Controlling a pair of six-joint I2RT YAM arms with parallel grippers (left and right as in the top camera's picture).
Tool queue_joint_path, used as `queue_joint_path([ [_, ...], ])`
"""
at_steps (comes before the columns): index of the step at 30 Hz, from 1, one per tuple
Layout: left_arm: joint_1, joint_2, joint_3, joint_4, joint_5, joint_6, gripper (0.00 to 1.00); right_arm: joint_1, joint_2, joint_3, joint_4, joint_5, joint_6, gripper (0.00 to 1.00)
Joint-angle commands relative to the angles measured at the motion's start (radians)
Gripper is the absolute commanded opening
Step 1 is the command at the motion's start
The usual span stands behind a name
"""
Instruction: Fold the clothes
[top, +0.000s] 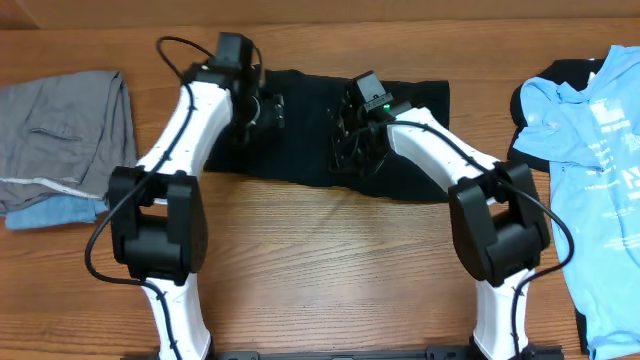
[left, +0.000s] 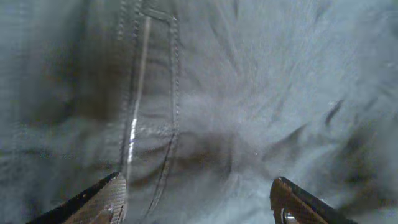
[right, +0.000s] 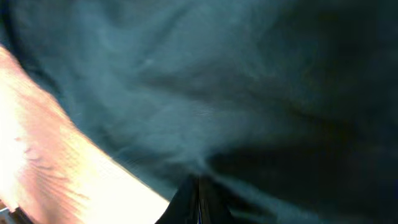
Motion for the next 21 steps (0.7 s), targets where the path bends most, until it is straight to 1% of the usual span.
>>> queue_joint_path([
  [1,-0.013,0.013,-0.099,0.067,-0.083,-0.014,0.81,0.000,0.034,-0.005,-0.005,0.003,0.006,0.04],
  [3,-0.012,0.013,-0.129,0.085,-0.082,-0.014,0.83,0.000,0.037,-0.016,-0.006,0.003,0.006,0.04],
  [5,-0.008,0.004,-0.109,0.048,-0.083,-0.014,0.84,0.000,0.034,-0.017,-0.011,0.002,0.006,0.04],
  [8,0.002,-0.021,-0.015,-0.073,-0.137,-0.014,0.87,-0.003,-0.001,-0.017,-0.019,0.012,0.006,0.04],
  [9,0.009,-0.039,0.047,-0.149,-0.175,-0.014,0.90,-0.007,-0.031,-0.014,-0.034,0.033,0.006,0.04],
  [10,0.019,-0.051,0.098,-0.218,-0.187,-0.014,0.96,-0.008,-0.081,-0.014,-0.056,0.071,0.007,0.04],
  [11,0.026,-0.055,0.117,-0.253,-0.187,-0.014,1.00,-0.008,-0.106,-0.014,-0.068,0.097,0.019,0.04],
  [12,0.035,-0.055,0.130,-0.290,-0.188,-0.014,1.00,-0.008,-0.137,-0.014,-0.088,0.140,0.055,0.04],
  [14,0.054,-0.050,0.120,-0.320,-0.188,-0.015,1.00,-0.011,-0.196,-0.014,-0.134,0.210,0.115,0.05],
  [15,0.068,-0.045,0.100,-0.323,-0.182,-0.018,1.00,-0.017,-0.214,-0.014,-0.149,0.213,0.116,0.06],
  [16,0.077,-0.037,0.081,-0.323,-0.182,-0.032,1.00,-0.024,-0.223,-0.014,-0.166,0.214,0.116,0.11],
  [17,0.086,-0.024,0.062,-0.322,-0.181,-0.042,1.00,-0.031,-0.225,-0.014,-0.185,0.221,0.123,0.13],
  [20,0.107,0.010,0.000,-0.317,-0.179,-0.048,1.00,-0.073,-0.225,-0.014,-0.240,0.295,0.160,0.15],
  [21,0.116,0.020,-0.020,-0.310,-0.181,-0.048,1.00,-0.097,-0.229,-0.014,-0.250,0.321,0.169,0.17],
])
